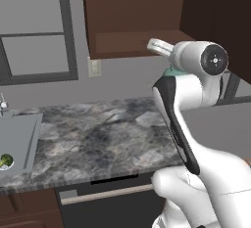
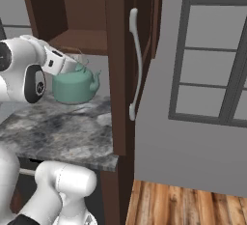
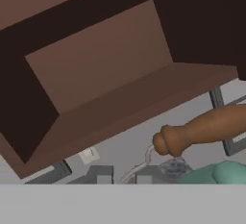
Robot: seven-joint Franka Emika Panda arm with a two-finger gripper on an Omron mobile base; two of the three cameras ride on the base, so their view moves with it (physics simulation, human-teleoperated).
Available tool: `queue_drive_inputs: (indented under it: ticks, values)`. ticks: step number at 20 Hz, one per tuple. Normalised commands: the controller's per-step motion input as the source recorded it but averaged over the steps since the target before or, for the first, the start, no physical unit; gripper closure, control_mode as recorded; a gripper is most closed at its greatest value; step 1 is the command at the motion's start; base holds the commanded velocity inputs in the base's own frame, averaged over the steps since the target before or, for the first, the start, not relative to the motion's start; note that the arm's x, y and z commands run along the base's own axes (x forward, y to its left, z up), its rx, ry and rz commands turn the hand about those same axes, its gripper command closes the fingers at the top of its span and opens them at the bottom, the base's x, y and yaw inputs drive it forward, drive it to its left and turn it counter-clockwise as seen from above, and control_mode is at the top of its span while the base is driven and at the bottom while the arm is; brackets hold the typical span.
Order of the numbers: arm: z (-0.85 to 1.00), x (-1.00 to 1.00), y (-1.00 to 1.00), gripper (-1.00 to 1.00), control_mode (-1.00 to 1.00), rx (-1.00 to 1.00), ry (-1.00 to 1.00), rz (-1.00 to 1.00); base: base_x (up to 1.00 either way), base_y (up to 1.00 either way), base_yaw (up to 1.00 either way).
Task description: Open the cabinet, pick the kettle from the cabinet, and place it in the sink.
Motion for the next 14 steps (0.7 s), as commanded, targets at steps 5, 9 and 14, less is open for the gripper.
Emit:
queue_drive_inputs:
  ticks: [5, 9, 14]
  values:
    - [-0.49, -0.35, 0.03, 1.0, -1.0, 0.0, 0.0, 0.0, 0.0, 0.0, 0.0]
    - [-0.52, -0.19, 0.04, 1.0, -1.0, 0.0, -0.01, 0.0, 0.0, 0.0, 0.0]
    - [-0.35, -0.03, 0.0, 1.0, -1.0, 0.0, 0.05, 0.0, 0.0, 0.0, 0.0]
